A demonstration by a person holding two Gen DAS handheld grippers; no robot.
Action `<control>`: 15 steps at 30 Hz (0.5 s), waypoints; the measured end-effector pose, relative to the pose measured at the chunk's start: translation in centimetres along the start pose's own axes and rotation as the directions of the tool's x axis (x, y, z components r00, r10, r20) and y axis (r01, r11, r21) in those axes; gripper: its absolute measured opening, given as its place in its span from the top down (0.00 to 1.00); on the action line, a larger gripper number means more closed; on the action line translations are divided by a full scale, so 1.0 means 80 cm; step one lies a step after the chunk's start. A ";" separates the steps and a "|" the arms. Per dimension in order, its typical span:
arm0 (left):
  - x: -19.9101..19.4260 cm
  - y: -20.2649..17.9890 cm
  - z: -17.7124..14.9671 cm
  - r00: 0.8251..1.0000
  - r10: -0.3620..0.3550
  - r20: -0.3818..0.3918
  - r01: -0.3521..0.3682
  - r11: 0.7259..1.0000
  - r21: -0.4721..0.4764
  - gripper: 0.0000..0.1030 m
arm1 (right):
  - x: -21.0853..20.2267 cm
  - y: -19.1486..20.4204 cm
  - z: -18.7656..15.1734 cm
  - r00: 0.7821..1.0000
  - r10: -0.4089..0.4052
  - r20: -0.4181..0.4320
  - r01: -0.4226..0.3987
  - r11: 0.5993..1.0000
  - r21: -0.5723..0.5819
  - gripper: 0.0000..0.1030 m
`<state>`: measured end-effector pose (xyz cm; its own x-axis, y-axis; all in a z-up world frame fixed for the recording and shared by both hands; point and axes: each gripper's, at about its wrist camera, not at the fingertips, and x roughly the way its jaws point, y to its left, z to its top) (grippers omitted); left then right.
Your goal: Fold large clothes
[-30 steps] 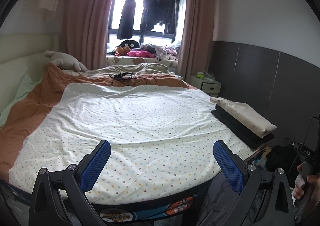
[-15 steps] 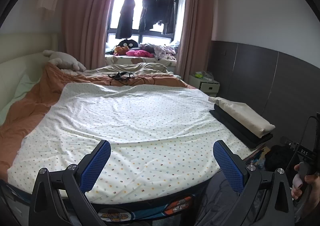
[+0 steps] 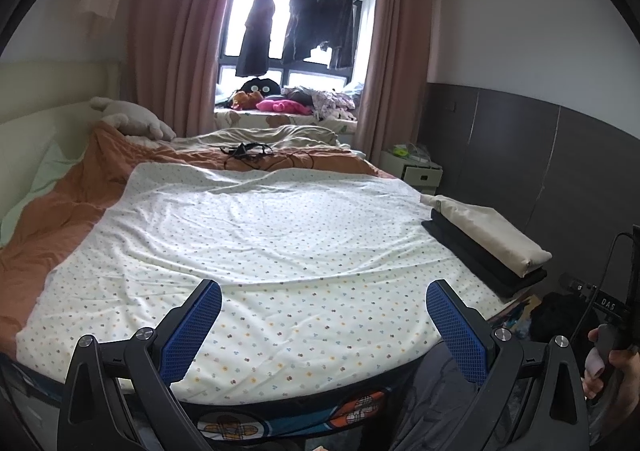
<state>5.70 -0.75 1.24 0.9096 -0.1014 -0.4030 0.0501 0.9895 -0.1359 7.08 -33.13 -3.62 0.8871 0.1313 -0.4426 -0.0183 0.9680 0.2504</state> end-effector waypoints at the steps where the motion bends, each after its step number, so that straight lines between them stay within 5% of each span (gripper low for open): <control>1: -0.001 0.000 0.000 1.000 0.003 0.001 -0.003 1.000 0.000 0.00 | 0.000 0.000 0.000 1.000 0.000 0.000 0.000 1.000 0.000 0.00; 15: -0.005 0.005 -0.003 1.000 0.016 0.002 -0.016 1.000 -0.012 0.00 | 0.001 -0.001 0.000 1.000 0.000 0.000 0.000 1.000 -0.003 0.00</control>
<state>5.29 -0.36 1.11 0.9110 -0.0852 -0.4035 0.0304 0.9896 -0.1405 7.15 -33.20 -3.63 0.8869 0.1311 -0.4429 -0.0193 0.9686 0.2480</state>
